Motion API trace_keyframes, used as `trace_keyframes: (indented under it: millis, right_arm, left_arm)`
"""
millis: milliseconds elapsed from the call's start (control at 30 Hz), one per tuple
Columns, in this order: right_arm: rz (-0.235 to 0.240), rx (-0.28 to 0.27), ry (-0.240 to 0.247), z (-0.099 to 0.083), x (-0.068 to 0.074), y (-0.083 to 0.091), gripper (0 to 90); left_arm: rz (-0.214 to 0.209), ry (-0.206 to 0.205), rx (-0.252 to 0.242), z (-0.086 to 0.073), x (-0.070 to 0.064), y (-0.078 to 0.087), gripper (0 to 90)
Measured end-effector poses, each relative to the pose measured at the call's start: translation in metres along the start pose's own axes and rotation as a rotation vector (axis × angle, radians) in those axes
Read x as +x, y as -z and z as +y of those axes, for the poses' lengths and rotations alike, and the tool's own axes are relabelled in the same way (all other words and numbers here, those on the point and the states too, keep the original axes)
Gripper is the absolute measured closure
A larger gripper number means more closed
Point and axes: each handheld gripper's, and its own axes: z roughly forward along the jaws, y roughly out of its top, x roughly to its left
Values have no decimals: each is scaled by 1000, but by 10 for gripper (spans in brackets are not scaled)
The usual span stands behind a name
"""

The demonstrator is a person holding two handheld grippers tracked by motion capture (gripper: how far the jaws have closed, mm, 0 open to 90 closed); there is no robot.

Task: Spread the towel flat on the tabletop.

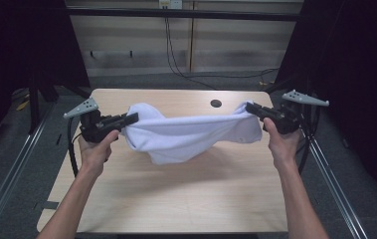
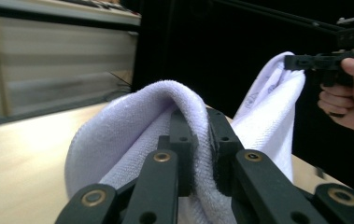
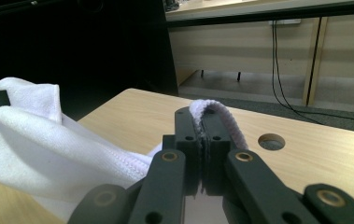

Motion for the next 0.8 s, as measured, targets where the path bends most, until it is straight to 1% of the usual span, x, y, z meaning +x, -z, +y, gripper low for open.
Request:
trace_keyframes:
  millis: [33, 67, 100, 133, 167, 200, 233, 267, 300, 333, 367, 400, 433, 467, 500, 533, 567, 600, 633, 667, 700, 733, 767, 800]
  right_arm:
    - [0, 3, -2, 5, -2, -4, 876]
    - [-9, -1, -1, 10, -2, -8, 876]
    - [-6, 1, -5, 16, -4, -14, 876]
    - [1, -5, -25, 21, -7, -19, 877]
    - [2, -14, -52, 26, -10, -24, 877]
    - [4, -17, -82, 30, -14, -30, 877]
    - [-12, -9, -90, 35, -16, -37, 877]
    - [-29, 0, -78, 39, -17, -43, 877]
    - [-25, -4, -74, 45, -19, -47, 877]
    - [-20, -24, -72, 52, -20, -50, 877]
    - [-12, -37, -67, 58, -21, -51, 877]
    - [-7, -52, -67, 65, -22, -49, 877]
    - [4, -77, -66, 70, -21, -46, 877]
    - [16, -93, -45, 74, -20, -42, 878]
    - [17, -91, -21, 75, -18, -37, 878]
    - [22, -86, -3, 72, -16, -32, 879]
    - [22, -86, -3, 72, -16, -32, 879]
    - [33, -70, 19, 58, -14, -25, 880]
    - [35, -53, 26, 46, -14, -20, 880]
    - [42, -29, 27, 31, -15, -16, 880]
    - [41, -9, 21, 19, -17, -13, 880]
    - [40, 21, 15, -3, -21, -8, 880]
    - [45, 42, -4, -21, -25, -3, 881]
    - [41, 68, -15, -38, -28, 0, 881]
  left_arm:
    - [11, -1, -4, 5, 2, -1, 832]
    - [29, -20, 3, 10, 3, -2, 832]
    - [44, -34, 10, 17, 5, -5, 832]
    - [62, -55, 20, 23, 7, -7, 833]
    - [89, -57, 23, 29, 9, -10, 833]
    - [92, -46, 21, 35, 12, -12, 833]
    - [103, -46, 11, 40, 14, -13, 833]
    - [118, -51, 13, 46, 15, -14, 833]
    - [118, -51, 13, 46, 15, -14, 833]
    - [111, -69, -7, 59, 14, -14, 833]
    - [105, -76, -28, 65, 10, -11, 833]
    - [82, -94, -50, 71, 6, -7, 833]
    - [58, -118, -61, 76, -1, -3, 832]
    - [43, -142, -68, 78, -8, 2, 832]
    - [25, -157, -67, 76, -15, 5, 832]
    - [-12, -167, -66, 64, -23, 8, 832]
    - [-12, -167, -66, 64, -23, 8, 832]
    - [-28, -172, -35, 53, -27, 8, 832]
    - [-41, -175, -2, 38, -30, 7, 832]
    - [-53, -168, 26, 26, -31, 6, 831]
    - [-78, -134, 75, 3, -32, 2, 831]
    - [-87, -121, 115, -16, -34, 0, 830]
    - [-108, -89, 147, -36, -35, -4, 828]
    - [-130, -73, 190, -53, -37, -7, 827]
